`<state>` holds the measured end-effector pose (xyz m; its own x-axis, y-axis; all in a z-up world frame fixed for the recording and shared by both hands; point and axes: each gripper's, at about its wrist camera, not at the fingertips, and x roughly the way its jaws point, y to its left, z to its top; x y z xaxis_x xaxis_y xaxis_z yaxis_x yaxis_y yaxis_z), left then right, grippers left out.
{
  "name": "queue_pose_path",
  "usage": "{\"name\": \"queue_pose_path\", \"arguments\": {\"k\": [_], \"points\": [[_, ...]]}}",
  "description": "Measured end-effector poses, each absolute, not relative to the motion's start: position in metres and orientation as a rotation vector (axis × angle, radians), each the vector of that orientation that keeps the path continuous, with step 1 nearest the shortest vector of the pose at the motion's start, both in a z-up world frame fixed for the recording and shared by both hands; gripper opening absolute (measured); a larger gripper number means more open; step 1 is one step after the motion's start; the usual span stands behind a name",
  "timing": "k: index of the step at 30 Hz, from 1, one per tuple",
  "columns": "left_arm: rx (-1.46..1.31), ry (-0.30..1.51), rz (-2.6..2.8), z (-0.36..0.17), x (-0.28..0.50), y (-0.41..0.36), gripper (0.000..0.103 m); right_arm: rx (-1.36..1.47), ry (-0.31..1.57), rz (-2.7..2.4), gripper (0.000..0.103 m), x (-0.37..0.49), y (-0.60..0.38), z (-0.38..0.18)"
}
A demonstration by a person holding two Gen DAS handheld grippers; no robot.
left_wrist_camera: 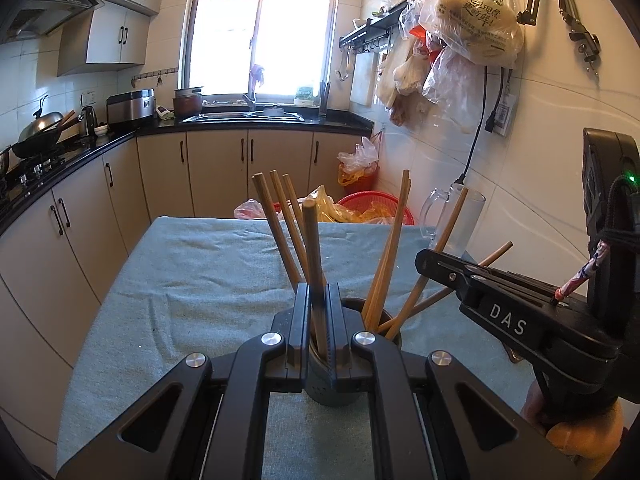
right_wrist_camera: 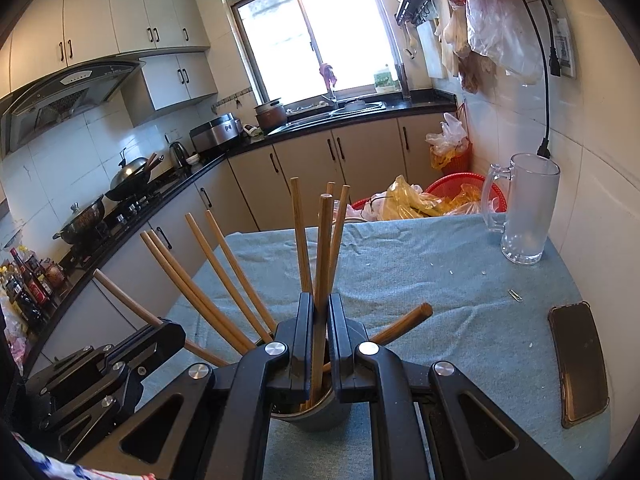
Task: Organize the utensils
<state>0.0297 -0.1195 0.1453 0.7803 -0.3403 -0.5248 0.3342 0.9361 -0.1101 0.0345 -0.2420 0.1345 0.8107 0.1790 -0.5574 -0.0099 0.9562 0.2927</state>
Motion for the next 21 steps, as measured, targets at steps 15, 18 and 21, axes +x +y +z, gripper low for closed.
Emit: {"name": "queue_pose_path", "arguments": {"k": [15,18,21], "points": [[-0.007,0.57,-0.364,0.1468,0.0254,-0.1195,0.007,0.285,0.621,0.102,0.007,0.0354,-0.2406,0.1356],[-0.008,0.571,-0.365,0.1467,0.0252,-0.1194,0.007,0.284,0.621,0.102,0.007,0.0358,-0.2405,0.1356],[-0.012,0.573,-0.37,0.1466,0.0238,-0.1178,0.007,0.283,0.62,0.102,0.007,0.036,-0.2414,0.1355]]}}
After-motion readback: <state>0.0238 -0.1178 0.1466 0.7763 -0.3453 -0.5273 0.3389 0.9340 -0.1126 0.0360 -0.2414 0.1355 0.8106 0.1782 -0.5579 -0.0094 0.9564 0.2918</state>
